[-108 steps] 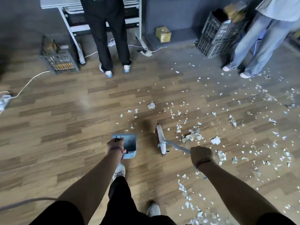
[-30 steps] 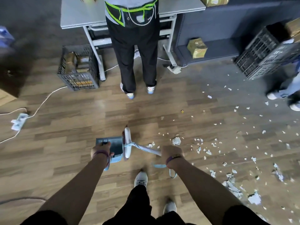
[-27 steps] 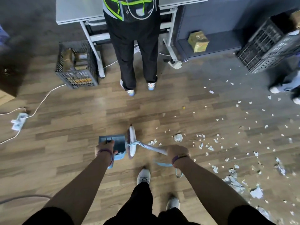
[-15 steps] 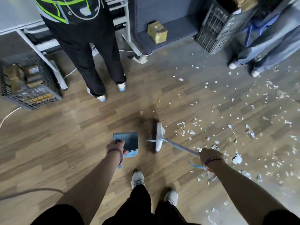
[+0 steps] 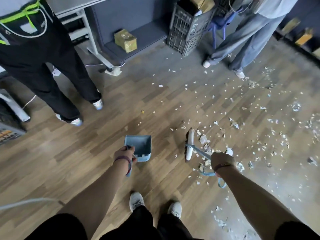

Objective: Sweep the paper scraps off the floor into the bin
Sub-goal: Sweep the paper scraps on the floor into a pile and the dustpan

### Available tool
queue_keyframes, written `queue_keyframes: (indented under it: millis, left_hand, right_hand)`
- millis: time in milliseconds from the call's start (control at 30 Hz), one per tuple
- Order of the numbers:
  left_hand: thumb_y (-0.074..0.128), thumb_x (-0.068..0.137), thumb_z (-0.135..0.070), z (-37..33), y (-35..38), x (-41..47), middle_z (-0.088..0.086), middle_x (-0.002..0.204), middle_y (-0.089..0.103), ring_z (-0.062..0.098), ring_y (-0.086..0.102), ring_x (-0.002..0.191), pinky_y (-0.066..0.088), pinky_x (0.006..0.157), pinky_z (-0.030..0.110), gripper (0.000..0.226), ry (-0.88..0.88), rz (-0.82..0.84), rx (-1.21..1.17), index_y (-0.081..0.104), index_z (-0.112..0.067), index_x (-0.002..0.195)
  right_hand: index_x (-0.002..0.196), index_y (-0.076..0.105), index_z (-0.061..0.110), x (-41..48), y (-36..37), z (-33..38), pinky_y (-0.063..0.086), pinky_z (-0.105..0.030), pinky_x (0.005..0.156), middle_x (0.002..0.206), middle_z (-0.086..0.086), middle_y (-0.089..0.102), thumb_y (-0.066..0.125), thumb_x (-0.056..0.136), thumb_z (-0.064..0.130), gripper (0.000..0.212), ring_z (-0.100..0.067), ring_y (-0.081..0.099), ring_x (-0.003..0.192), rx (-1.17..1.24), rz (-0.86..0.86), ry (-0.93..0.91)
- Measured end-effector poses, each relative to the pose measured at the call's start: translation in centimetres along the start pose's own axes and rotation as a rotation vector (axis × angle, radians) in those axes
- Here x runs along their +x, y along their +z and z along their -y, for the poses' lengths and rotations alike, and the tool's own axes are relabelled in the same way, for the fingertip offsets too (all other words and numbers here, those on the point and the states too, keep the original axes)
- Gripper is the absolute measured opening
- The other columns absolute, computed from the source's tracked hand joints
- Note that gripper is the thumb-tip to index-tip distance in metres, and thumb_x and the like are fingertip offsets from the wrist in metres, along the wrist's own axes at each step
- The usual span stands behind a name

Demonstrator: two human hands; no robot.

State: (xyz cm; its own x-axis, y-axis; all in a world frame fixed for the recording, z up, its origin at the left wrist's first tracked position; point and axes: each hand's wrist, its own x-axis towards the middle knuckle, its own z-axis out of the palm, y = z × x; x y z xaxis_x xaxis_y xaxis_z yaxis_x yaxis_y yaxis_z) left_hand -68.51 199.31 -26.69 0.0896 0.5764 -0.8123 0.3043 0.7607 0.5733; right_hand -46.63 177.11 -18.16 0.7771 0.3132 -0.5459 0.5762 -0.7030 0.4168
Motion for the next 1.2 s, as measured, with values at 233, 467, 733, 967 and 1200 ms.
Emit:
queue_keyframes:
  millis: [233, 467, 733, 967, 1200]
  left_hand:
    - [0.059, 0.091, -0.013, -0.9, -2.2, 0.9, 0.008, 0.055, 0.054, 0.018, 0.054, 0.033, 0.044, 0.034, 0.02, 0.011, 0.036, -0.045, 0.029, 0.055, -0.007, 0.082]
    - [0.048, 0.097, -0.015, -2.8, -6.3, 2.4, 0.013, 0.066, 0.043, 0.025, 0.045, 0.044, 0.03, 0.023, 0.012, 0.01, -0.034, -0.172, -0.037, 0.044, -0.006, 0.098]
    - [0.049, 0.098, -0.017, -5.2, -9.6, 5.8, 0.011, 0.088, 0.054, 0.006, 0.055, 0.03, 0.042, 0.029, 0.014, 0.021, -0.016, -0.281, -0.005, 0.046, -0.017, 0.077]
    - [0.052, 0.095, -0.03, -9.5, -4.4, 11.3, 0.012, 0.103, 0.063, 0.018, 0.068, 0.056, 0.057, 0.071, 0.024, 0.026, -0.083, -0.368, -0.02, 0.055, -0.005, 0.1]
    - [0.045, 0.1, -0.019, -17.3, 7.6, 15.6, 0.011, 0.095, 0.052, 0.007, 0.048, 0.021, 0.04, 0.028, 0.016, 0.012, -0.116, -0.35, 0.082, 0.046, -0.009, 0.092]
  right_hand:
    - [0.121, 0.06, 0.02, 0.0, -2.2, 5.1, 0.048, -0.033, 0.089, 0.119, -0.002, 0.065, 0.046, 0.094, 0.02, 0.031, -0.023, 0.062, 0.112, 0.053, -0.036, -0.166]
    - [0.124, 0.058, 0.02, 1.1, -5.9, 12.3, 0.047, -0.034, 0.091, 0.124, -0.003, 0.062, 0.043, 0.094, 0.021, 0.033, -0.025, 0.06, 0.116, 0.06, -0.109, -0.427]
    - [0.123, 0.058, 0.018, 5.3, -10.8, 19.3, 0.049, -0.035, 0.087, 0.122, -0.003, 0.063, 0.051, 0.092, 0.023, 0.032, -0.024, 0.061, 0.113, -0.002, -0.139, -0.642]
    - [0.123, 0.06, 0.015, 15.3, -14.6, 21.8, 0.053, -0.038, 0.086, 0.122, -0.004, 0.063, 0.043, 0.095, 0.014, 0.034, -0.026, 0.062, 0.112, 0.03, -0.059, -0.677]
    - [0.123, 0.06, 0.017, 27.0, -18.8, 15.2, 0.052, -0.038, 0.091, 0.123, -0.004, 0.063, 0.047, 0.094, 0.022, 0.033, -0.026, 0.061, 0.113, 0.121, 0.069, -0.563]
